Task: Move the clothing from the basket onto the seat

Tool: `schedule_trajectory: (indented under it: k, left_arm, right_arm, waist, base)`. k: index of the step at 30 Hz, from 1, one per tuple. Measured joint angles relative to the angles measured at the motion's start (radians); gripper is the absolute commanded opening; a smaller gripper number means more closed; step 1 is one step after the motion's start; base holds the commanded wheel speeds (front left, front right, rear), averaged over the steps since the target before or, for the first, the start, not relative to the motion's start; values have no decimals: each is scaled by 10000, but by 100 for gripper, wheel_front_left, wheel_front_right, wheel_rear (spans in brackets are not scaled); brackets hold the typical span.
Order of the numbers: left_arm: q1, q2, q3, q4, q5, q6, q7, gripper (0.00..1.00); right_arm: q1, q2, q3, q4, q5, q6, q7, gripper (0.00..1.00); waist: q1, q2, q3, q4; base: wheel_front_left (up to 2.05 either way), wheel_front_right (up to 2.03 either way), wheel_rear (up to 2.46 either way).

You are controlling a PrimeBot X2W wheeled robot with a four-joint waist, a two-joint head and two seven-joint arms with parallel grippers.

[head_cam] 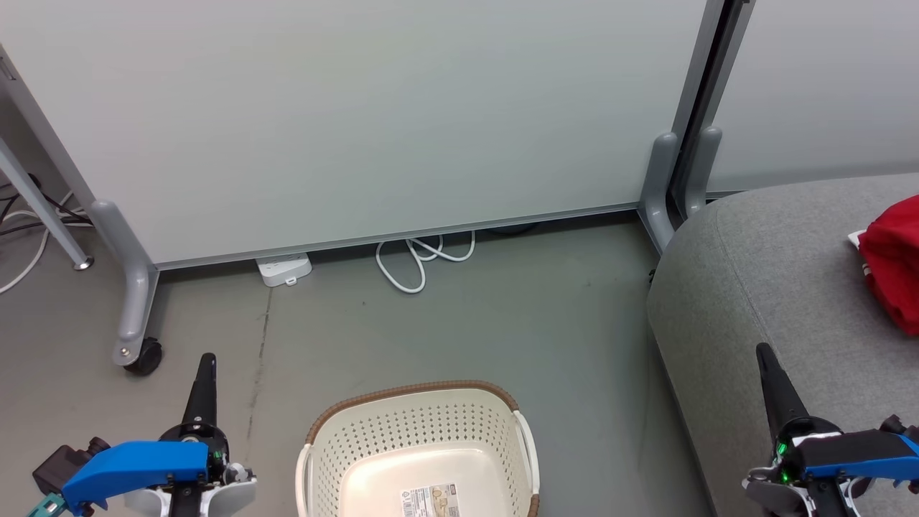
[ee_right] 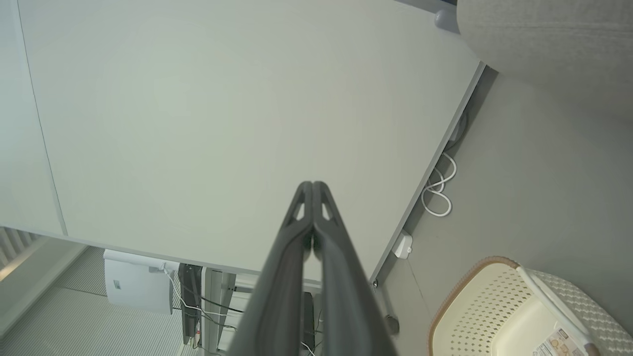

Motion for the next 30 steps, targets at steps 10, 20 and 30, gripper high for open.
schedule_trajectory:
  k: [10, 20, 30]
  left_arm:
    - [-61, 0, 77, -29, -759, 0, 207, 0]
    - [-119, 2, 159, -67, -1461, -4, 389, 0]
    - [-206, 4, 234, -105, -2174, -6, 591, 0]
  right_arm:
    - [-94, 23, -59, -50, 805, 0, 182, 0]
    - [-181, 42, -105, -94, 1561, -2, 399, 0]
    - [-204, 69, -161, -136, 2326, 0, 596, 0]
  waist:
    - [0, 0, 41, -29]
    - [0, 0, 81, -58]
    - [0, 0, 126, -91]
  base:
    - [0, 0, 0]
    - [0, 0, 0]
    - [0, 0, 0]
